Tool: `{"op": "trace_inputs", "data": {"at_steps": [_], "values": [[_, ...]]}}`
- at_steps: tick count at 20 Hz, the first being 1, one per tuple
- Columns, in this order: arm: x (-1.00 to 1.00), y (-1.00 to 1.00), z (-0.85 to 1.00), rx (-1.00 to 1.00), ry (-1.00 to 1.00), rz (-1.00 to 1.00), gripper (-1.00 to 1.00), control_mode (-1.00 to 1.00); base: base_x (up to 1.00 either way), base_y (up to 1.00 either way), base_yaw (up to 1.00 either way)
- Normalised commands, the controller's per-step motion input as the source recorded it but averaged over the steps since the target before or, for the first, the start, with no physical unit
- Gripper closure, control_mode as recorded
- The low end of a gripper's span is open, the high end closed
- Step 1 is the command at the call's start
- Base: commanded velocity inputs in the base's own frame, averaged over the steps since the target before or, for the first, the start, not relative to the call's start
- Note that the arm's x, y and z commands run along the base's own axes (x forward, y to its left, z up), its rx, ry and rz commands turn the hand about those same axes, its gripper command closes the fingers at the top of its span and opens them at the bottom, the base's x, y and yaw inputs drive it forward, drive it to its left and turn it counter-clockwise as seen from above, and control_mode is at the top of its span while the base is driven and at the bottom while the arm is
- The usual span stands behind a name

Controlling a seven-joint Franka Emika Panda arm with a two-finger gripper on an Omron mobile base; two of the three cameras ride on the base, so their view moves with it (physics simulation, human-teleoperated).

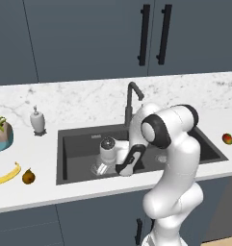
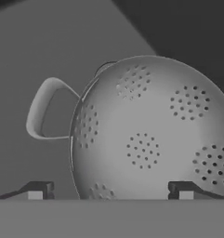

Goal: Put the colander in the sink, put the pear, banana, mango in the colander, and turn on the sink faucet and pour water over the colander.

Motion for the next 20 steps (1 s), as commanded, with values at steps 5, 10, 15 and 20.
{"op": "trace_inputs", "data": {"at_steps": [5, 10, 15, 20], "values": [[0.01, 0.16, 0.82, -0.05, 0.0, 0.0, -1.0, -1.0, 0.0, 0.0, 0.0], [0.0, 0.16, 0.78, 0.0, 0.0, 0.0, -1.0, -1.0, 0.0, 0.0, 0.0], [-0.09, 0.01, 0.64, 0.0, 0.06, -0.03, -1.0, -1.0, 0.0, 0.0, 0.0], [-0.31, 0.02, 0.31, 0.02, 0.08, -0.09, -1.0, -1.0, 0.0, 0.0, 0.0]]}}
